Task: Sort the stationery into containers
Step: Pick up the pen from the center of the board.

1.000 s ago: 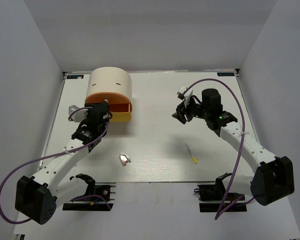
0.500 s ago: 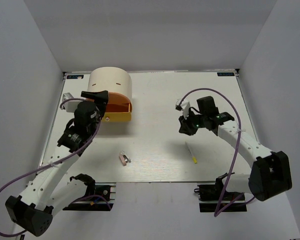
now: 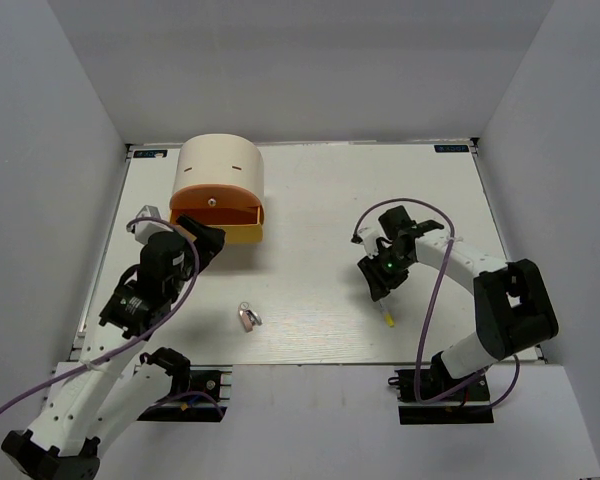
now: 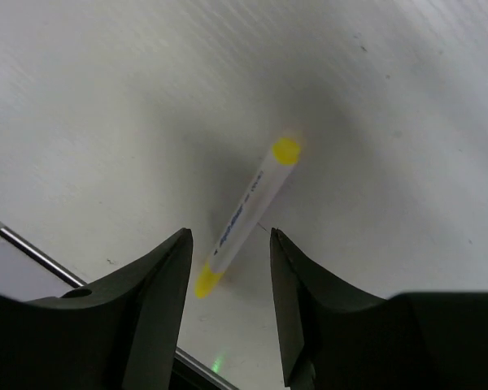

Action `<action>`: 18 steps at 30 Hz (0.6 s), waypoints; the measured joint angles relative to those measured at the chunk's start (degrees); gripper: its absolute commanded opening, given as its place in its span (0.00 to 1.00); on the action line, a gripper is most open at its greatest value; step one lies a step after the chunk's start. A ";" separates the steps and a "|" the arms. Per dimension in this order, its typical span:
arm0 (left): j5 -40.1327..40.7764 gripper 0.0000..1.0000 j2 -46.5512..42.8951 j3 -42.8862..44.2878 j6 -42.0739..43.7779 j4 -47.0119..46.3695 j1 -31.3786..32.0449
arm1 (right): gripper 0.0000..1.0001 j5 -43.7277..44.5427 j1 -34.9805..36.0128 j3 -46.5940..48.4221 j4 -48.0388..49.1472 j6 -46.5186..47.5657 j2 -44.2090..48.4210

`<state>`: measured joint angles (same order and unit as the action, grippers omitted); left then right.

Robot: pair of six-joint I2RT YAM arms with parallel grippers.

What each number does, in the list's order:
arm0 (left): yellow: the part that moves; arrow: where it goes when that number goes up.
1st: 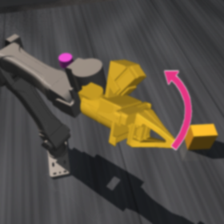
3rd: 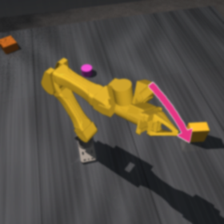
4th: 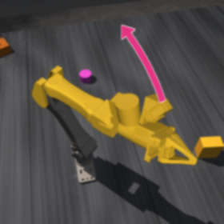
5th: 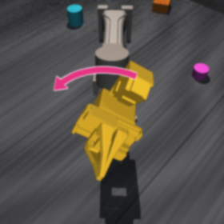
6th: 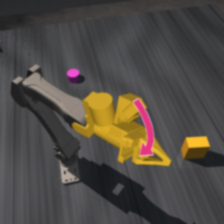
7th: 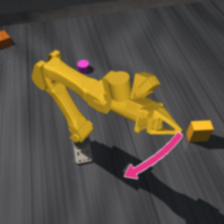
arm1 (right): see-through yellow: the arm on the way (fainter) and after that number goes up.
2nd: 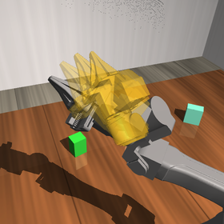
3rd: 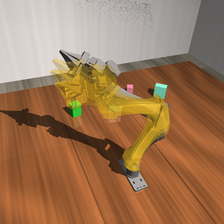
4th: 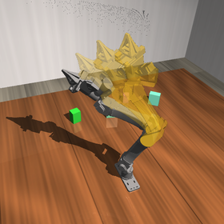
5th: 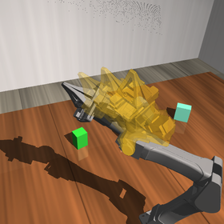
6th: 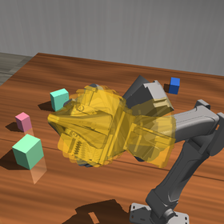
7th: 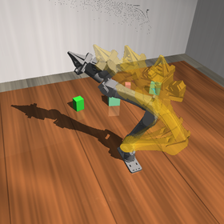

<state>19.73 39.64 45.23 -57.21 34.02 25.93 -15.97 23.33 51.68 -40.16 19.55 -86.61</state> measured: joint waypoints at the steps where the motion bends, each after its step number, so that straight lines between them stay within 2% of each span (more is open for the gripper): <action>1: -0.07 0.89 -0.39 -0.09 0.39 0.76 0.00 | 0.49 1.14 0.09 -0.02 0.00 -0.50 -0.13; 12: -0.11 0.90 -1.46 -3.08 1.68 5.05 0.00 | 0.43 11.26 2.12 -2.03 4.92 -4.52 -2.67; 18: 0.28 0.90 -2.60 -4.83 1.27 6.40 0.00 | 0.28 13.81 3.43 -2.03 6.12 -5.38 -3.15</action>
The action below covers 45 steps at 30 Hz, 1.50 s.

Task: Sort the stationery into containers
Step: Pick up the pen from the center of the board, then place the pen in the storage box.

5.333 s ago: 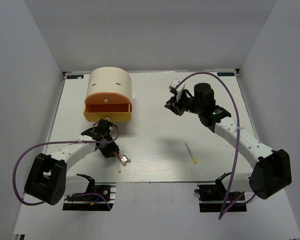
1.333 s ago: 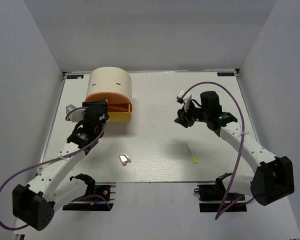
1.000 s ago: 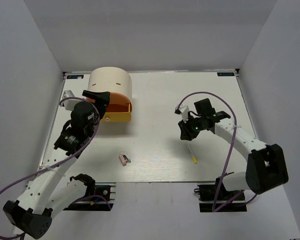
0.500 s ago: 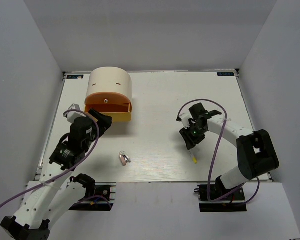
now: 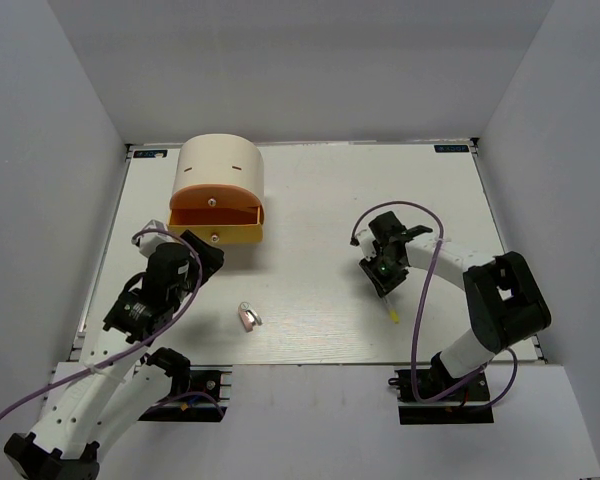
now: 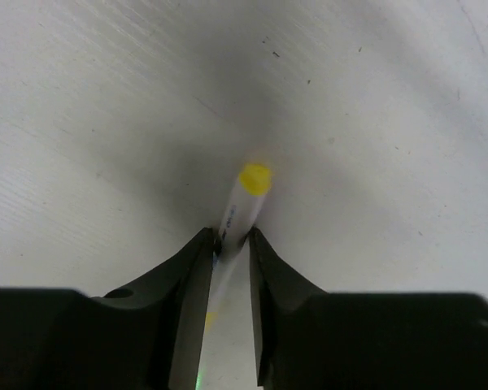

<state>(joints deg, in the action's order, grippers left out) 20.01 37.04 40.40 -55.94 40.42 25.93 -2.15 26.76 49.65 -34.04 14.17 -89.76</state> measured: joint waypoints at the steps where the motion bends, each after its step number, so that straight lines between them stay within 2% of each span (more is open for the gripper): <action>1: 0.09 0.90 -0.17 -0.22 -0.09 -0.02 0.00 | 0.26 0.26 0.07 0.00 0.09 -0.02 -0.11; 7: 0.28 0.90 -0.68 -0.66 -0.66 0.52 0.00 | 0.04 -0.98 0.04 0.94 -0.31 1.62 -0.85; 9: 0.31 0.90 -0.68 -0.68 -0.68 0.50 0.00 | 0.00 -3.06 -0.02 2.10 -1.38 3.37 -1.33; 12: 0.35 0.90 -0.85 -1.36 -0.92 -0.09 0.00 | 0.00 -8.09 -0.02 7.34 -4.94 8.04 -1.79; 15: 0.28 0.90 -0.83 -2.84 -1.57 -0.55 0.00 | 0.00 -15.28 0.00 17.51 -7.54 13.84 -1.79; 19: 0.02 0.90 -0.61 -5.18 -3.04 -1.53 0.00 | 0.00 -27.50 0.17 36.06 -9.16 20.81 -2.80; 24: -0.17 0.89 -0.61 -6.23 -4.11 -1.99 0.00 | 0.00 -44.37 1.73 59.06 -9.51 25.33 -10.95; 26: -0.17 0.89 -0.68 -6.23 -4.26 -2.21 0.00 | 0.00 -49.88 2.75 64.41 -7.89 24.87 -14.40; 30: -0.17 0.89 -0.74 -6.29 -4.74 -2.56 0.00 | 0.00 -58.75 5.90 64.83 2.19 17.79 -17.99; 37: -0.20 0.89 -0.98 -7.32 -5.03 -3.13 0.00 | 0.00 -65.88 11.96 60.46 27.17 1.90 -20.57; 45: -0.15 0.89 -1.25 -7.72 -5.16 -3.19 0.00 | 0.00 -65.42 15.74 61.11 37.92 -2.91 -25.42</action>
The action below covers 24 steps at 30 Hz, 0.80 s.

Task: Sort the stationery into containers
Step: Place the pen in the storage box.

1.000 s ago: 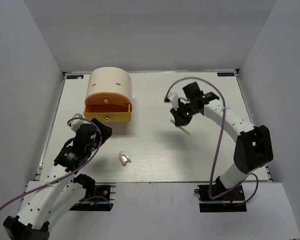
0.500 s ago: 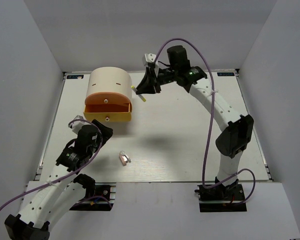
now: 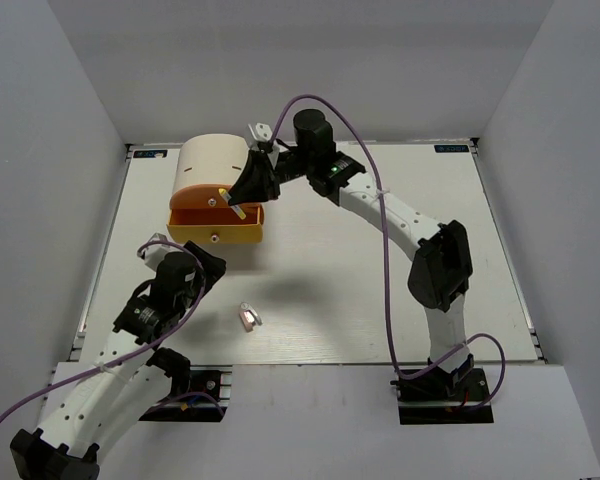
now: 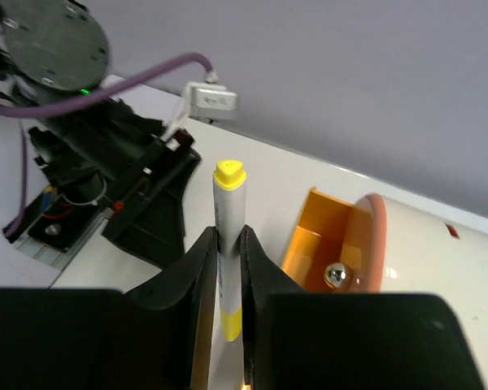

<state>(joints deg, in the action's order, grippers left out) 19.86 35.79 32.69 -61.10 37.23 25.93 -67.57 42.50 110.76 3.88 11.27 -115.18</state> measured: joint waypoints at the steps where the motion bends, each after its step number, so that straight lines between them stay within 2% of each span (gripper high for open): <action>1: 0.00 0.89 0.00 -0.09 -0.02 0.02 0.00 | 0.00 0.50 0.02 0.00 0.59 0.09 -0.66; 12: 0.07 0.89 -0.55 -0.17 -0.02 0.02 0.00 | 0.00 5.84 -0.42 0.04 0.59 3.13 -7.56; 15: 0.07 0.89 -0.55 -0.17 -0.02 0.02 0.00 | 0.13 6.78 -0.50 0.04 0.15 4.44 -8.11; 16: 0.07 0.89 -0.52 -0.17 -0.02 -0.07 0.00 | 0.23 7.04 -0.50 0.04 -0.33 5.01 -8.13; 18: 0.07 0.88 -0.22 -0.17 0.04 -0.81 0.00 | 0.33 7.34 -0.50 0.11 -0.94 6.05 -8.13; 19: 0.13 0.85 0.07 -0.20 0.20 -1.42 0.00 | 0.41 7.50 -0.55 0.13 -1.25 6.69 -8.13; 24: 0.50 0.72 3.34 -0.20 1.77 -6.40 0.00 | 0.49 7.80 -0.76 0.13 -4.33 9.33 -8.09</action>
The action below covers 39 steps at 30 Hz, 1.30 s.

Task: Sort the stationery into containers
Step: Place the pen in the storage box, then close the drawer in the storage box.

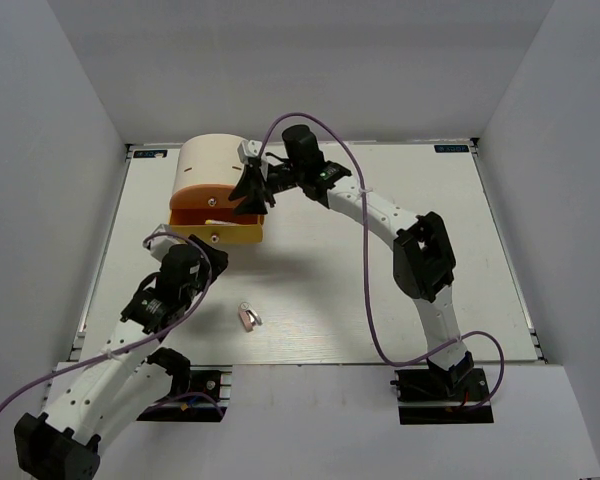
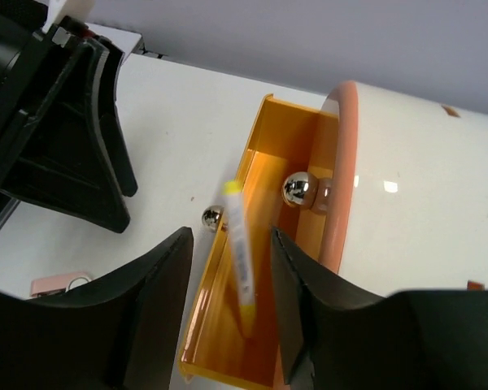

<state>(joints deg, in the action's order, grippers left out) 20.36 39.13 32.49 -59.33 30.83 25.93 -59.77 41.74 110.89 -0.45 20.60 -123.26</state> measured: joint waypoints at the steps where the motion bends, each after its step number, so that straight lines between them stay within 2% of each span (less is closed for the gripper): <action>1: 0.00 0.68 1.03 0.00 0.44 -1.22 0.00 | 0.50 0.09 -0.11 -0.02 -0.74 0.42 0.09; 5: 0.00 0.68 4.22 -0.02 2.40 -5.16 0.00 | 0.50 0.55 -0.92 -0.61 -4.00 0.76 2.01; 8: 0.04 0.68 5.77 -0.02 4.50 -7.17 0.00 | 0.46 2.38 -2.21 -3.54 -5.81 0.09 6.71; 11: 0.26 0.66 6.95 0.02 6.47 -8.85 -0.24 | 0.26 4.26 -4.33 -6.25 -8.04 -1.05 13.09; 12: 0.35 0.66 7.30 0.04 6.84 -9.25 -0.33 | 0.16 4.57 -5.03 -6.95 -8.76 -1.05 15.13; 14: 1.05 0.63 8.48 0.31 7.65 -9.70 -0.35 | 0.06 5.20 -7.06 -9.99 -9.81 -1.51 20.13; 17: 1.60 0.63 10.86 0.83 8.41 -10.71 -0.37 | 0.12 5.53 -9.70 -15.91 -11.15 -1.92 26.80; 19: 1.68 0.68 12.11 0.90 8.94 -12.00 -0.46 | 0.16 5.70 -11.39 -19.89 -11.82 -2.03 30.03; 26: 2.78 0.69 16.13 0.90 9.60 -16.74 -1.03 | 0.17 6.12 -15.72 -30.71 -13.40 -2.14 34.58; 34: 4.13 0.69 21.75 2.03 11.15 -20.13 -1.07 | 0.17 6.03 -19.67 -35.63 -13.62 -2.14 38.40; 39: 4.85 0.65 22.75 2.40 11.72 -21.73 -1.07 | 0.19 5.68 -20.94 -36.63 -13.55 -2.16 39.43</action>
<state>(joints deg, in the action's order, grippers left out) 25.21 61.89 34.89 -47.62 9.10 24.86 -54.08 20.80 74.26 -14.00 18.44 -83.83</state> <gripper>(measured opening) 0.661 0.187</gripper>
